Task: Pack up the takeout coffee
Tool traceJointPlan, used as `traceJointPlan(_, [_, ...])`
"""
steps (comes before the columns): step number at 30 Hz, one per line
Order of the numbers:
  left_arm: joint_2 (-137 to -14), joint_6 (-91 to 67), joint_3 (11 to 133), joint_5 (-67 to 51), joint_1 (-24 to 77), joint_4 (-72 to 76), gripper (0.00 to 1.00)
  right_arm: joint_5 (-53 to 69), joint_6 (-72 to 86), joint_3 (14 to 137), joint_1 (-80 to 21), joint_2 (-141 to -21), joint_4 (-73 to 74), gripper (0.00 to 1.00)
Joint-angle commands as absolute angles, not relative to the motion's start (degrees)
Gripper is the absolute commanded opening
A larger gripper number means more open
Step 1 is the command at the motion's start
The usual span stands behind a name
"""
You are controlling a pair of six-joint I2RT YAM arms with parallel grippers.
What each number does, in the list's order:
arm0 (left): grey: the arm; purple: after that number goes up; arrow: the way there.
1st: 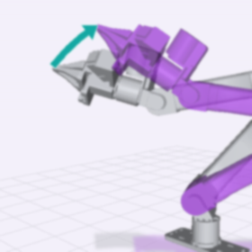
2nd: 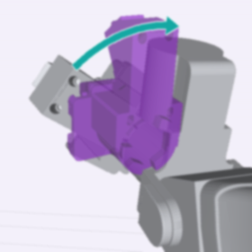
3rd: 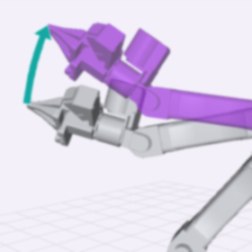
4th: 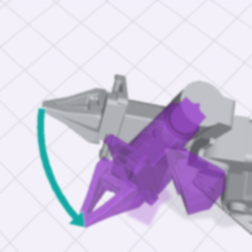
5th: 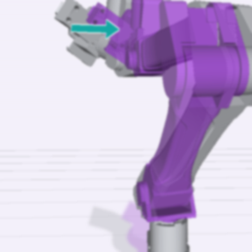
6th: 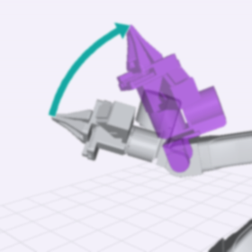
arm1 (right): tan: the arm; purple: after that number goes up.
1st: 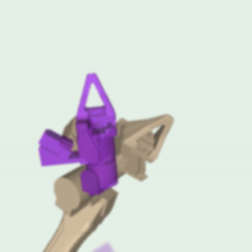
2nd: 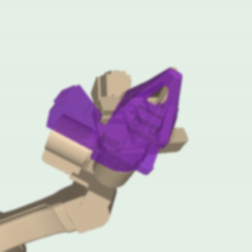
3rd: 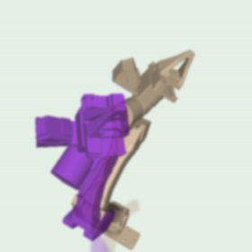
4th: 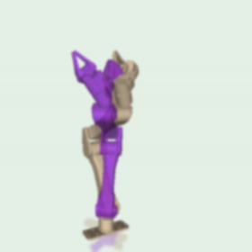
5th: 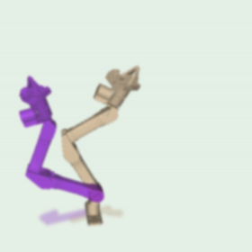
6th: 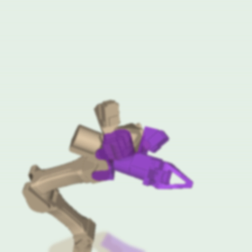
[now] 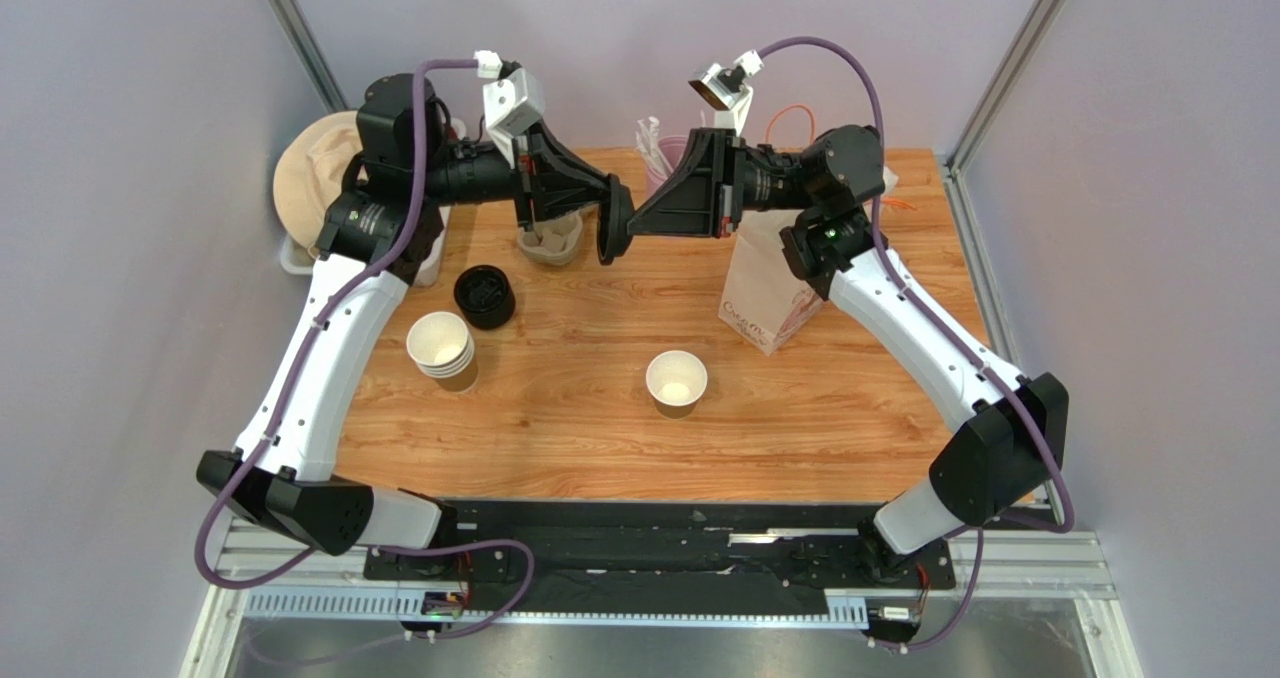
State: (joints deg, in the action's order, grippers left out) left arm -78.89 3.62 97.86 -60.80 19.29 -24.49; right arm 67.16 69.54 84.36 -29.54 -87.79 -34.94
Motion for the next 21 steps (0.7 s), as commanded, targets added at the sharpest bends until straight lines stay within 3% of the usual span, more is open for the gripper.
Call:
traceJointPlan(1, [-79.01,4.92,98.17,-60.56,20.21,-26.8,0.19,64.69,65.13,86.66,-29.36,-86.84,-33.84,0.0])
traceJointPlan(5, [-78.84,5.54,99.14,-58.63,20.21,-28.21,0.23,64.78,61.53,87.1,-29.18,-85.78,-28.76,0.0])
traceJointPlan(7, [-78.66,5.28,99.49,-58.01,19.78,-28.13,0.37,64.86,56.55,87.71,-29.0,-85.52,-24.98,0.0])
traceJointPlan(10, [-78.23,2.56,99.41,-57.92,17.76,-25.51,0.66,64.6,49.07,90.78,-28.92,-84.64,-13.13,0.0])
traceJointPlan(16, [-77.26,-3.51,98.17,-60.47,13.62,-20.83,0.73,63.81,38.68,93.07,-28.74,-83.23,-1.85,0.0])
traceJointPlan(21, [-75.41,-5.62,97.65,-60.29,9.68,-20.48,0.75,59.6,18.96,101.49,-27.95,-83.94,21.24,0.0])
